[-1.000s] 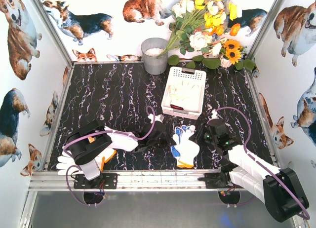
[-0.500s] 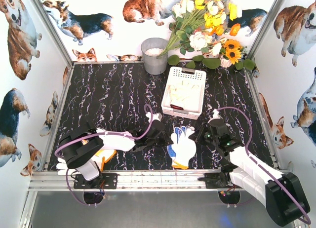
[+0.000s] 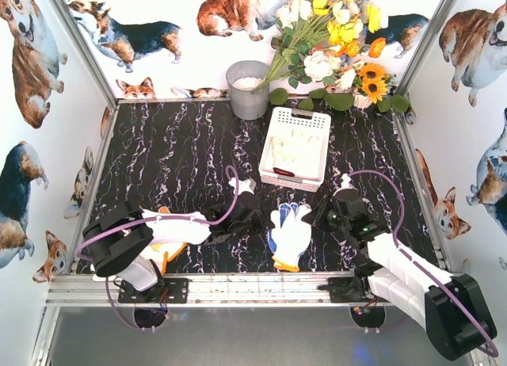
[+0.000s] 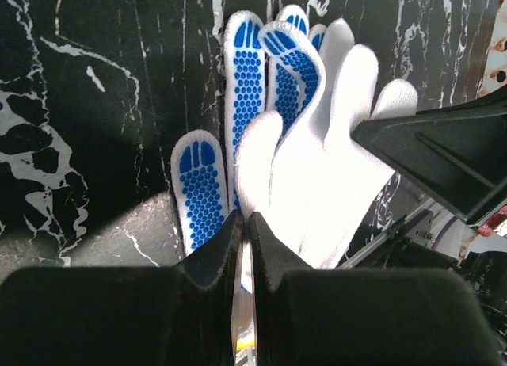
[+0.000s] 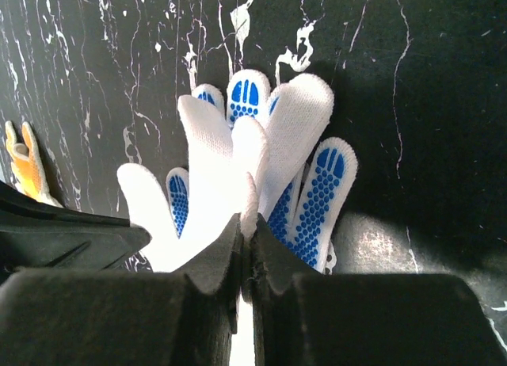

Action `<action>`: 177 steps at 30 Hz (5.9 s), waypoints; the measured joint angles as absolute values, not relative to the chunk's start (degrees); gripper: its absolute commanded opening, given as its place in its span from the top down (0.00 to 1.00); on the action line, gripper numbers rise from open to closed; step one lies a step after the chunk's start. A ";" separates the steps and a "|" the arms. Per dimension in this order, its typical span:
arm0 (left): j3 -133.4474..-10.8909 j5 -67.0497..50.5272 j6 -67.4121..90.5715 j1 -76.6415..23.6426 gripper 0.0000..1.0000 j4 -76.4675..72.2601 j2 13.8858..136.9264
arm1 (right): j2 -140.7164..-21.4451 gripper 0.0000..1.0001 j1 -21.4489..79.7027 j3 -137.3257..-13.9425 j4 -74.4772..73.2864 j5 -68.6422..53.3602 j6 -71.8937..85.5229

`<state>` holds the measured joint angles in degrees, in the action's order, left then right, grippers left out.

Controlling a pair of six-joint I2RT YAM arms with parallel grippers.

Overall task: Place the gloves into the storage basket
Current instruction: Pair the glove with the glove.

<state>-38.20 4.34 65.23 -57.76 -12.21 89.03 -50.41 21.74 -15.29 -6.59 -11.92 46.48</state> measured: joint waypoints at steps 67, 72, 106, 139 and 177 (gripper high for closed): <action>-36.86 6.70 66.94 -59.94 0.92 -7.31 90.54 | -67.46 0.78 21.74 -22.83 -4.64 -10.96 38.96; -37.39 7.14 65.14 -60.23 0.69 -5.26 89.03 | -66.15 0.56 21.74 -24.21 -7.88 -10.94 36.40; -35.99 -4.36 49.30 -61.17 0.87 -19.75 87.79 | -77.62 0.82 26.50 -37.08 -12.95 -22.46 33.23; -36.58 -4.69 49.91 -61.14 0.84 -8.84 84.27 | -85.49 0.68 34.83 -43.94 -12.32 -14.85 33.10; -36.01 -3.88 46.04 -59.99 0.91 -10.35 89.86 | -93.80 1.00 43.13 -54.96 -27.88 9.52 32.91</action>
<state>-36.01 -3.88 46.04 -59.99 -10.35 89.86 -93.80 43.13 -54.96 -27.88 9.52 32.91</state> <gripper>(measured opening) 0.098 0.037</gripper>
